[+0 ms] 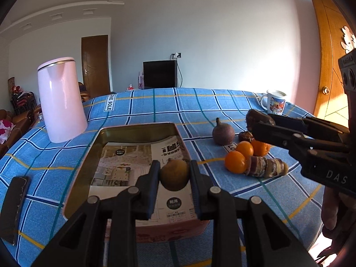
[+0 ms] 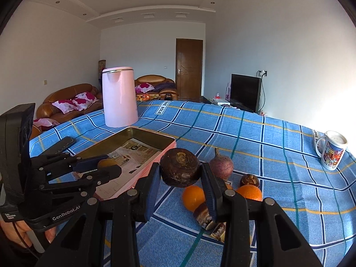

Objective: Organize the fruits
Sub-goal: 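Carry both fruits over the tin box and open both tools to drop them in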

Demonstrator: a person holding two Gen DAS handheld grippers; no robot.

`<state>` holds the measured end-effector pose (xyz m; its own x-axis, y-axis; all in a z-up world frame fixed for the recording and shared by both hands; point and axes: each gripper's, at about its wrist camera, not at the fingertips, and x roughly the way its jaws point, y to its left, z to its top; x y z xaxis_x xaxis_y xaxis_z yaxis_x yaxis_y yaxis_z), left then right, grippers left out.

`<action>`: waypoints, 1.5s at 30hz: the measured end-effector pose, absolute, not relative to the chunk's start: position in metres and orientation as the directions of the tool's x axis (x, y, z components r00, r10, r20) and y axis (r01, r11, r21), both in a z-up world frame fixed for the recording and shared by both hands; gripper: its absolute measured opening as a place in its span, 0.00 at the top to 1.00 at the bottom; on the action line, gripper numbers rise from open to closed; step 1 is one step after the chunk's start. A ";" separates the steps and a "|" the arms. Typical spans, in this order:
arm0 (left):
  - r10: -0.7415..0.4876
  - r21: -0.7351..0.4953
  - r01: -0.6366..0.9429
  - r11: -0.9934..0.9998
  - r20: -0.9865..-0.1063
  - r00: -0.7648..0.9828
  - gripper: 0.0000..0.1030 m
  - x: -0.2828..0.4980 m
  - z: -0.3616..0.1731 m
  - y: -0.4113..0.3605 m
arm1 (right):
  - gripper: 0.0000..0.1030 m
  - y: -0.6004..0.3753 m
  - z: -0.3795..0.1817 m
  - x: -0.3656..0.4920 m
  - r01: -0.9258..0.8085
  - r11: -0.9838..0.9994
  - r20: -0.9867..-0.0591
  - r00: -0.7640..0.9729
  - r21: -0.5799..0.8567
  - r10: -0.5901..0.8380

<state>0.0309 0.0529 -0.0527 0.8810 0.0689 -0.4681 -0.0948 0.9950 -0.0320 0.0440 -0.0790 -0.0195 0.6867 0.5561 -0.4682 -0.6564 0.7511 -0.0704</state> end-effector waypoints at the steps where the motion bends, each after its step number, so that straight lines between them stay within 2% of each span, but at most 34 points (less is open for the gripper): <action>1: 0.073 -0.037 -0.102 0.994 -0.469 0.880 0.73 0.031 -0.053 0.057 | 0.62 -0.074 -0.019 0.045 -0.662 0.746 -0.472 0.682 -0.075 0.559; 24: 0.137 -0.096 -0.217 0.971 -0.519 0.844 0.73 0.048 -0.058 0.129 | 0.62 0.042 -0.045 0.066 -0.747 0.644 -0.577 0.603 -0.166 0.551; 45: 0.139 -0.084 -0.225 0.971 -0.566 0.813 0.74 0.058 -0.062 0.134 | 0.62 0.057 -0.063 0.078 -0.762 0.629 -0.646 0.560 -0.157 0.518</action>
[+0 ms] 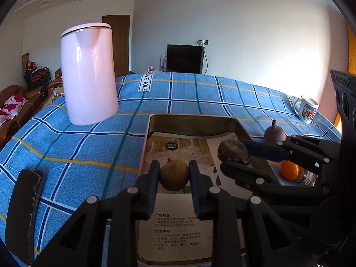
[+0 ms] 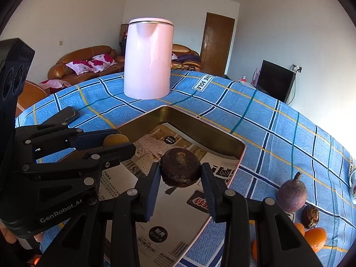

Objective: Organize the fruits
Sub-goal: 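Carry both fruits over the tin box and open both tools to drop them in, then grasp the sliced cylindrical stack with the left tool while the right tool grasps the yellow round fruit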

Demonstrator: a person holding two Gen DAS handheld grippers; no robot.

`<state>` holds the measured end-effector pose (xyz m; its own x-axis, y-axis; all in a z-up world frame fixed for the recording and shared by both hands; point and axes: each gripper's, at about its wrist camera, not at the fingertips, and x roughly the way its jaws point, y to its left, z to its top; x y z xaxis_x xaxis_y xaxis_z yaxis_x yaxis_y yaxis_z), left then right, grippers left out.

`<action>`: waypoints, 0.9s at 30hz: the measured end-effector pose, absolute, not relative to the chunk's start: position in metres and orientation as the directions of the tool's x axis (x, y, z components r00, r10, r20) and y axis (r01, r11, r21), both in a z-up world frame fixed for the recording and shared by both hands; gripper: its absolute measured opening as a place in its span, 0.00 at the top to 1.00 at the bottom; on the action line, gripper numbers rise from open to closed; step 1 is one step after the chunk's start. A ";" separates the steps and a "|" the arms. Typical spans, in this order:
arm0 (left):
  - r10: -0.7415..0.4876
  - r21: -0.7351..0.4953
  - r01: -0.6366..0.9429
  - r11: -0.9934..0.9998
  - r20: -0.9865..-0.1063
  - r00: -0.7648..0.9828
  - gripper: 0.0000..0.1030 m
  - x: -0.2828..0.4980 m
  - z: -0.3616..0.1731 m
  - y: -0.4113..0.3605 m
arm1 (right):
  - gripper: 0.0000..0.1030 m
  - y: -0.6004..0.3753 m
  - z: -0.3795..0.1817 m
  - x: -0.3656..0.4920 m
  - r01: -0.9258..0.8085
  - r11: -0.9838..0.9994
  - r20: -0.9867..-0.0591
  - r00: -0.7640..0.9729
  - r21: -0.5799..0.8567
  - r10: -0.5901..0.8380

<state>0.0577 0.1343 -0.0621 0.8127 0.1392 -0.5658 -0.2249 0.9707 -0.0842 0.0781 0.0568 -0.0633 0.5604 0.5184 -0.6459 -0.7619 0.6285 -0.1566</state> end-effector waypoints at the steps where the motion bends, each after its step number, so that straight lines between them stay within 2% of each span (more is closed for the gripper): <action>1: 0.142 -0.083 -0.228 0.970 -0.566 0.812 0.74 0.058 -0.062 0.134 | 0.62 0.057 -0.064 0.078 -0.763 0.627 -0.649 0.557 -0.155 0.518; 6: 0.168 -0.070 -0.247 0.966 -0.558 0.812 0.71 0.055 -0.061 0.134 | 0.59 0.057 -0.066 0.083 -0.769 0.625 -0.670 0.535 -0.134 0.514; 12: 0.167 -0.084 -0.252 0.964 -0.546 0.821 0.56 0.046 -0.058 0.131 | 0.44 0.045 -0.061 0.081 -0.750 0.649 -0.644 0.561 -0.128 0.521; 15: 0.174 -0.077 -0.248 0.966 -0.519 0.837 0.35 0.038 -0.052 0.121 | 0.41 0.028 -0.054 0.075 -0.746 0.656 -0.622 0.569 -0.115 0.538; 17: 0.150 -0.094 -0.224 0.970 -0.492 0.857 0.15 0.031 -0.046 0.113 | 0.39 0.010 -0.047 0.071 -0.731 0.674 -0.602 0.587 -0.106 0.542; 18: 0.144 -0.095 -0.214 0.972 -0.479 0.866 0.12 0.028 -0.043 0.108 | 0.39 -0.001 -0.043 0.069 -0.723 0.684 -0.590 0.596 -0.100 0.544; 24: 0.069 -0.077 -0.115 0.990 -0.446 0.892 0.09 0.027 -0.033 0.064 | 0.35 -0.095 -0.030 0.056 -0.622 0.780 -0.529 0.683 -0.062 0.503; 27: 0.024 -0.069 -0.062 0.996 -0.453 0.891 0.09 0.033 -0.035 0.041 | 0.35 -0.143 -0.035 0.058 -0.540 0.841 -0.535 0.720 -0.031 0.443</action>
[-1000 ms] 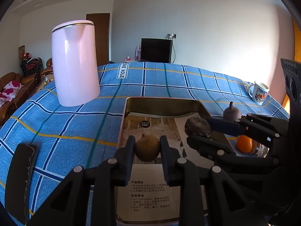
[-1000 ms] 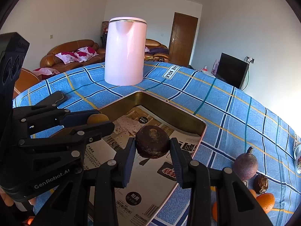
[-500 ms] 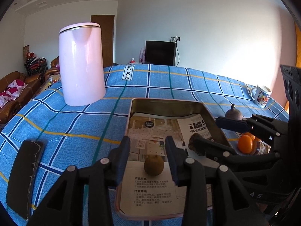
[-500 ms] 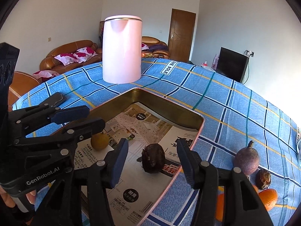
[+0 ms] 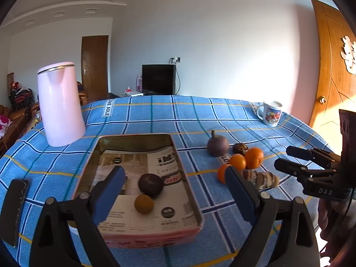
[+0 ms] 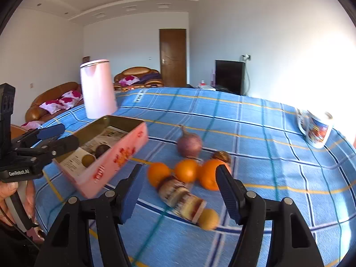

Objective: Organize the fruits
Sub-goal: 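Grasp the sliced cylindrical stack with the left tool while the right tool grasps the yellow round fruit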

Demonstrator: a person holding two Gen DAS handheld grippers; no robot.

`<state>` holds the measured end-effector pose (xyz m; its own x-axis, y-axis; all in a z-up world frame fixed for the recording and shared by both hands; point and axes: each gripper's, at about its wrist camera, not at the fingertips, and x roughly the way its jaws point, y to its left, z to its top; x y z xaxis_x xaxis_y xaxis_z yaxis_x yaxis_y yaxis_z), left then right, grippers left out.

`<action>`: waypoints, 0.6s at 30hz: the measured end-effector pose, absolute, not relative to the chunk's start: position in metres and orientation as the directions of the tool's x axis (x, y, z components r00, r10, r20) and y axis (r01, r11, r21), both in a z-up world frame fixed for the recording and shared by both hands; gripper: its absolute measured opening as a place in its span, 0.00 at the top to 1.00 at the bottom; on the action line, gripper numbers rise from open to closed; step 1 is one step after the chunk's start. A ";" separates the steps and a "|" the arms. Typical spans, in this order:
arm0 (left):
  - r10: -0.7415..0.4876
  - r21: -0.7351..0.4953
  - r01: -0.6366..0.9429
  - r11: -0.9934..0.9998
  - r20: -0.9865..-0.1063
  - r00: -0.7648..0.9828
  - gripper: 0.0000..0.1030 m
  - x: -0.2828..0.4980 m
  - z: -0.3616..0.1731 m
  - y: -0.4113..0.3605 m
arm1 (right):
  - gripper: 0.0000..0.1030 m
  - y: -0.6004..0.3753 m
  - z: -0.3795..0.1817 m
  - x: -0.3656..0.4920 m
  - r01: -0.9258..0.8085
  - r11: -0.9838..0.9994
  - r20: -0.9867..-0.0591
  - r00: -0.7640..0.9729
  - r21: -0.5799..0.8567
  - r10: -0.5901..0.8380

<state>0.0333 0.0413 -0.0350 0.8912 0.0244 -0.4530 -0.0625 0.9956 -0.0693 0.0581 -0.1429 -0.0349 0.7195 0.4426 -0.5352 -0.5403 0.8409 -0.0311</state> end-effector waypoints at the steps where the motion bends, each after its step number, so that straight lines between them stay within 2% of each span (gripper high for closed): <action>1: 0.013 -0.066 -0.049 0.997 -0.459 0.888 0.09 0.036 -0.036 0.034 | 0.35 -0.156 -0.038 0.060 -0.513 0.858 -0.546 0.725 -0.022 0.420; 6: -0.027 -0.037 0.010 0.999 -0.492 0.870 0.09 0.047 -0.044 0.004 | 0.37 -0.184 -0.058 0.068 -0.489 0.872 -0.605 0.701 -0.022 0.378; 8: -0.035 -0.024 0.027 0.999 -0.498 0.866 0.09 0.049 -0.045 -0.006 | 0.53 -0.185 -0.064 0.071 -0.520 0.854 -0.631 0.663 -0.002 0.402; 10: -0.039 -0.010 0.039 0.999 -0.502 0.864 0.09 0.051 -0.046 -0.014 | 0.58 -0.184 -0.068 0.074 -0.529 0.849 -0.655 0.637 0.013 0.407; 18: -0.094 0.027 0.125 0.992 -0.514 0.853 0.10 0.055 -0.048 -0.047 | 0.61 -0.175 -0.079 0.084 -0.576 0.814 -0.706 0.547 0.074 0.451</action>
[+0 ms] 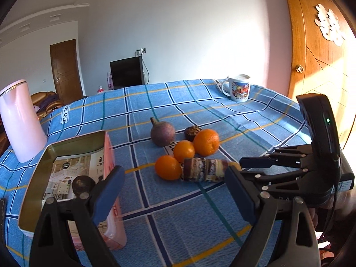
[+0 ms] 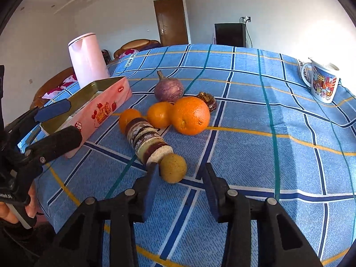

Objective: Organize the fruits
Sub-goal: 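Grasp the sliced cylindrical stack with the left tool while the right tool grasps the yellow round fruit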

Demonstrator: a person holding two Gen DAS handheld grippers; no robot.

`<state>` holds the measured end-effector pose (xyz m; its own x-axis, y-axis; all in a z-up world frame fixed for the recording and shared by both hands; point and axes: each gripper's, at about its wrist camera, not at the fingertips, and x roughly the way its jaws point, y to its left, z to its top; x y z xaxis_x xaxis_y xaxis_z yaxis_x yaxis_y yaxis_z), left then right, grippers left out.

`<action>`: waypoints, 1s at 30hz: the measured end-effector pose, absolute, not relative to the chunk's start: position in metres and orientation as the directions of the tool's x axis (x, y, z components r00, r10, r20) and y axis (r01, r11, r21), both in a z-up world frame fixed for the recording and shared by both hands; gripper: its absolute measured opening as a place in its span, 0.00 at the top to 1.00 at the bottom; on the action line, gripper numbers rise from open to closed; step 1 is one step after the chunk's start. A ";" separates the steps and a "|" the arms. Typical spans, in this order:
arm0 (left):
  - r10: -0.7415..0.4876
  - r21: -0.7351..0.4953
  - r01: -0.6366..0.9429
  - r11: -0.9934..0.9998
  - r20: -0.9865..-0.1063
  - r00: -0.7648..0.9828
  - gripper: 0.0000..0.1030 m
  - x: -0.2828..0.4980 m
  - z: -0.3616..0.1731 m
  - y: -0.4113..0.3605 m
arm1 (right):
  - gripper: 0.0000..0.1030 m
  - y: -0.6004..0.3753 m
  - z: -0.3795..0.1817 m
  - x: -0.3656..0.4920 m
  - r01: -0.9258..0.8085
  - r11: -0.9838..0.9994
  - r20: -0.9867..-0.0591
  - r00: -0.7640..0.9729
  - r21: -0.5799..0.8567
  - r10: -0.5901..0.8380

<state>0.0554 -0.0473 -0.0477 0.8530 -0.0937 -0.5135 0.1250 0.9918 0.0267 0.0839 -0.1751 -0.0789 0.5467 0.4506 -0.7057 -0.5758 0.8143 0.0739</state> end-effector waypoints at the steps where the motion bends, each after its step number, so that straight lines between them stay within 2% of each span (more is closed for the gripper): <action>1: -0.098 0.040 0.138 0.990 -0.514 0.852 0.11 0.056 -0.048 -0.053 | 0.71 -0.175 -0.079 0.083 -0.581 0.810 -0.706 0.541 0.080 0.457; 2: -0.101 0.055 0.150 0.987 -0.516 0.850 0.13 0.057 -0.049 -0.058 | 0.74 -0.177 -0.079 0.082 -0.576 0.814 -0.701 0.549 0.076 0.455; 5: -0.129 0.074 0.198 0.977 -0.535 0.835 0.23 0.062 -0.051 -0.073 | 0.74 -0.188 -0.074 0.080 -0.534 0.843 -0.673 0.601 0.063 0.431; 9: -0.152 0.098 0.247 0.964 -0.559 0.815 0.31 0.073 -0.054 -0.096 | 0.74 -0.211 -0.071 0.088 -0.469 0.882 -0.657 0.650 0.050 0.383; 11: -0.172 0.097 0.279 0.955 -0.584 0.794 0.49 0.081 -0.057 -0.107 | 0.74 -0.218 -0.070 0.090 -0.459 0.886 -0.649 0.654 0.067 0.388; 12: -0.187 0.091 0.297 0.951 -0.597 0.780 0.51 0.085 -0.059 -0.111 | 0.74 -0.218 -0.070 0.090 -0.457 0.887 -0.648 0.658 0.060 0.383; 15: -0.185 0.088 0.309 0.947 -0.636 0.749 0.51 0.095 -0.066 -0.120 | 0.74 -0.216 -0.069 0.090 -0.463 0.884 -0.643 0.661 0.056 0.387; 18: -0.164 0.107 0.292 0.950 -0.628 0.761 0.51 0.100 -0.066 -0.120 | 0.74 -0.219 -0.069 0.092 -0.463 0.882 -0.638 0.655 0.083 0.404; 24: -0.184 0.022 0.263 0.964 -0.657 0.731 0.52 0.109 -0.070 -0.101 | 0.74 -0.219 -0.070 0.090 -0.467 0.880 -0.635 0.657 0.080 0.407; 30: -0.147 0.085 0.277 0.957 -0.682 0.717 0.54 0.113 -0.074 -0.116 | 0.74 -0.217 -0.070 0.089 -0.457 0.887 -0.635 0.668 0.061 0.388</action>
<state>0.1130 -0.1157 -0.0741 0.7168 -0.1467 -0.6817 0.2772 0.9570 0.0855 0.0890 -0.2166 -0.0704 0.6678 0.3878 -0.6354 -0.4570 0.8874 0.0613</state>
